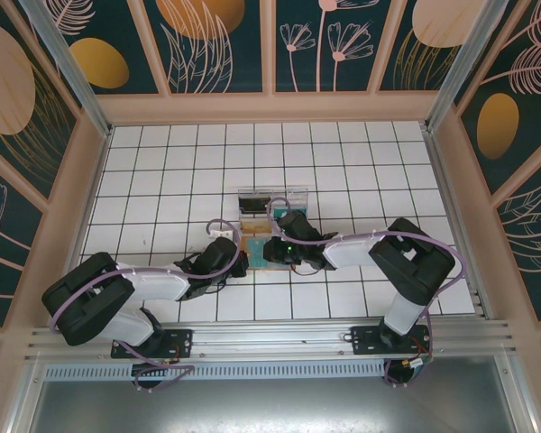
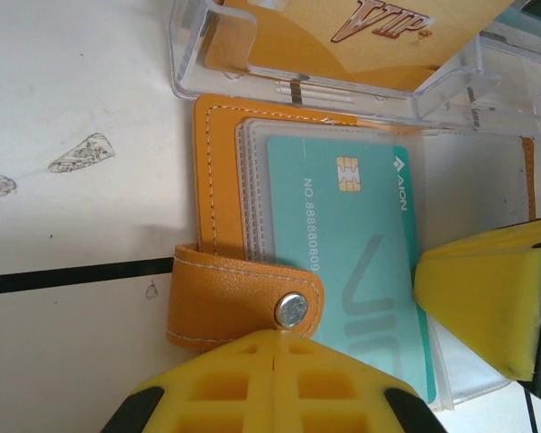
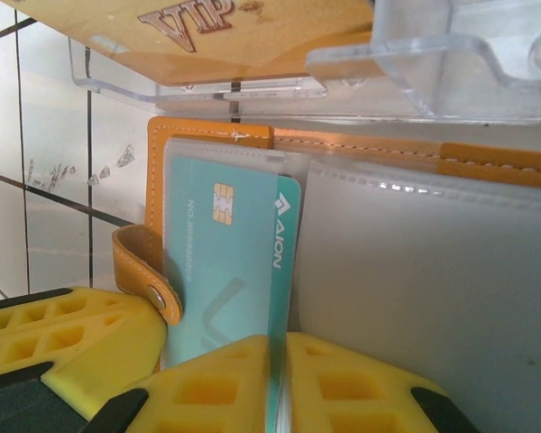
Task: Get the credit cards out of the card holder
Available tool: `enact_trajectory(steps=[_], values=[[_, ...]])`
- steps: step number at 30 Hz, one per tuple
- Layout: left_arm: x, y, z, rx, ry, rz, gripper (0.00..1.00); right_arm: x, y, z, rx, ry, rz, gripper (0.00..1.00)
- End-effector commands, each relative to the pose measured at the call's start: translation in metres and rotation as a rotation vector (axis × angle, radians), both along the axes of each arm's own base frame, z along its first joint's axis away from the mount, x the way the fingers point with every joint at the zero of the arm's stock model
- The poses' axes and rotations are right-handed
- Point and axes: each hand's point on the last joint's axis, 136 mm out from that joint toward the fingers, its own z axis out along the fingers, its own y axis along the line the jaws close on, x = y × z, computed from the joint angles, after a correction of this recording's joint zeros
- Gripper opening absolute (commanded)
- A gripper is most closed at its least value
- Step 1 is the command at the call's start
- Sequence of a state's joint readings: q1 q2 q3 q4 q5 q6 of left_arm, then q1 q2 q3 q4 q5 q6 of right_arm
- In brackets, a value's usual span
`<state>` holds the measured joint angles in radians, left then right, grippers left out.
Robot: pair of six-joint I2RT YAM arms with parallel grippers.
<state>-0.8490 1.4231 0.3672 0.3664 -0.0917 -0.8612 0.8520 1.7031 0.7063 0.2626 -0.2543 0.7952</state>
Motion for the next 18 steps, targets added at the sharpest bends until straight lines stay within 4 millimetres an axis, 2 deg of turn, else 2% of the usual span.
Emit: enact_trajectory(steps=[1,3,4,18], values=[[-0.012,0.004,-0.017,0.025,0.061,-0.023,0.05,0.001,0.006,-0.003,0.019,0.017,0.005,0.12],[-0.012,0.004,-0.017,0.024,0.061,-0.023,0.05,0.0,0.006,-0.002,0.024,0.017,0.009,0.01],[-0.012,0.004,-0.017,0.027,0.062,-0.021,0.05,0.0,0.005,-0.002,0.022,0.018,0.008,0.0],[-0.014,0.017,-0.022,0.068,0.072,0.018,0.01,0.009,-0.031,0.002,-0.008,0.006,-0.056,0.0]])
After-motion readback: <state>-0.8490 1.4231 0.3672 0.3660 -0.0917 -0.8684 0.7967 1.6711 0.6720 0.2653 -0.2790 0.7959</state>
